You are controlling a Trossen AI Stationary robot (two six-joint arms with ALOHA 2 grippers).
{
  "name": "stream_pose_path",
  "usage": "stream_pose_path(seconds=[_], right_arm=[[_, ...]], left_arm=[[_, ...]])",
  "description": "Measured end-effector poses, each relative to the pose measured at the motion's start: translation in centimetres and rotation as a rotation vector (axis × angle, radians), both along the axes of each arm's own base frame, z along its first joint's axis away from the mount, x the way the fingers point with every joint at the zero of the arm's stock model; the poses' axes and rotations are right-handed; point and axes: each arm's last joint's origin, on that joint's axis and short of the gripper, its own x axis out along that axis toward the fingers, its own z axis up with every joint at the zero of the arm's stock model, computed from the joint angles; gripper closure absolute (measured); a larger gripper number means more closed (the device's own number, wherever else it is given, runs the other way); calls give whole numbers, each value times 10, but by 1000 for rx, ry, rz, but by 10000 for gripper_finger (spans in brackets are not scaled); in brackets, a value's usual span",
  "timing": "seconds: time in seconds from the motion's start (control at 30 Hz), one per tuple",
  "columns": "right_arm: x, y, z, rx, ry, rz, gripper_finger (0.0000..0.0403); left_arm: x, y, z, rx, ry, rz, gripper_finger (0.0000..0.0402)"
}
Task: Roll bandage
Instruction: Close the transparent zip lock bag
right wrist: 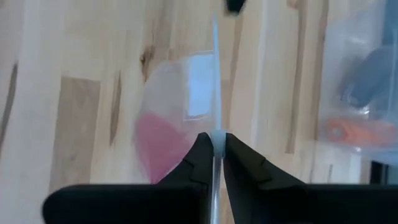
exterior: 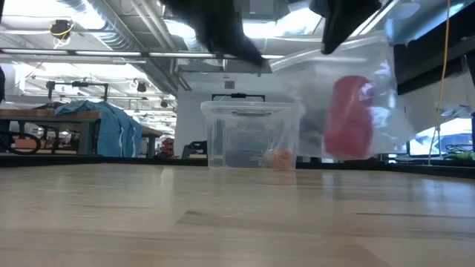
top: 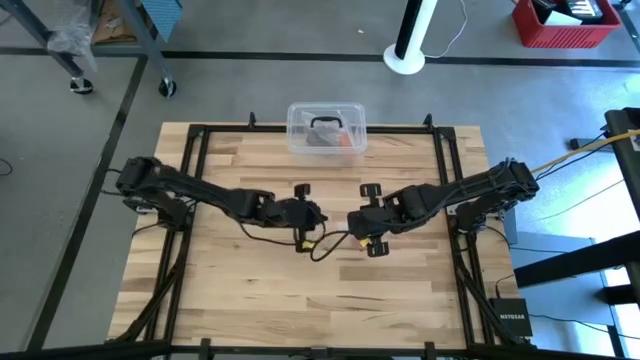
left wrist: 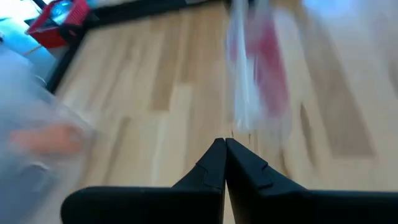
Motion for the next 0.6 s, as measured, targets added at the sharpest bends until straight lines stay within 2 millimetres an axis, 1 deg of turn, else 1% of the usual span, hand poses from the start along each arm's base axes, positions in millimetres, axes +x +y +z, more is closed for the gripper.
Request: stream_pose_path(seconds=[0.07, 0.13, 0.17, 0.27, 0.4, 0.53, 0.6], right_arm=[[2, 0, 0, -9, -22, 13, 372], [6, 1, -2, -8, -55, 24, 372], [7, 2, -3, -8, -74, 33, 372], [13, 3, -7, -7, -168, 76, 372], [16, 3, -13, -15, -310, 100, 372], [9, 1, -20, -1, -465, 83, 372], [5, 0, -29, 17, -539, 78, 372]], left_arm=[[-11, 0, 19, -21, -38, 12, 401], [-21, -3, 33, -13, -88, 30, 401], [-26, -5, 36, 0, -100, 38, 401], [-37, -13, 39, 44, -113, 48, 401], [-45, -17, 42, 51, -125, 36, 401], [-48, -17, 38, 42, -113, 42, 401], [-48, -17, 38, 21, -124, 52, 401]])
